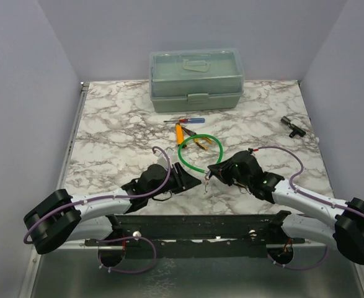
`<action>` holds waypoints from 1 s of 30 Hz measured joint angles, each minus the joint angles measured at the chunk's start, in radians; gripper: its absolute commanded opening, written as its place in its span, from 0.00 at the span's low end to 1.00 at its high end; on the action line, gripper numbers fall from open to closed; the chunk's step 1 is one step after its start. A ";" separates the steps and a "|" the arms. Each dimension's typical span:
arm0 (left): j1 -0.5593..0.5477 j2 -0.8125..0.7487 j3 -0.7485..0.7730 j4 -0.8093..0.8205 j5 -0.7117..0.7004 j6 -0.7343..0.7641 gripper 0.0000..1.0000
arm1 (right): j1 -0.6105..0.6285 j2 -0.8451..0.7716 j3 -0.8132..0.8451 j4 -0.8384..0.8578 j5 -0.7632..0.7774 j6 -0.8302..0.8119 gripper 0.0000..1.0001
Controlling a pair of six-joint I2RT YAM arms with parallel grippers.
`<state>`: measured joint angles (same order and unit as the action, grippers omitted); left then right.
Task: Unlock with the key
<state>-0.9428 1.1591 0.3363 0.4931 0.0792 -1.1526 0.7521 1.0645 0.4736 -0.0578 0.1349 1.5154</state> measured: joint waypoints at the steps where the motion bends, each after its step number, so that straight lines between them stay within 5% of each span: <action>1: 0.000 0.002 0.000 0.006 0.000 0.006 0.40 | 0.000 0.000 0.000 0.000 0.000 0.000 0.00; 19: -0.003 0.157 0.035 0.188 0.064 0.058 0.38 | 0.000 -0.006 0.000 -0.001 -0.001 0.001 0.00; 30: -0.008 0.210 0.055 0.246 0.093 0.065 0.10 | 0.000 -0.012 0.000 -0.011 -0.001 0.001 0.00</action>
<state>-0.9504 1.3689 0.3912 0.7387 0.1722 -1.0874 0.7521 1.0527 0.4732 -0.0689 0.1341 1.5162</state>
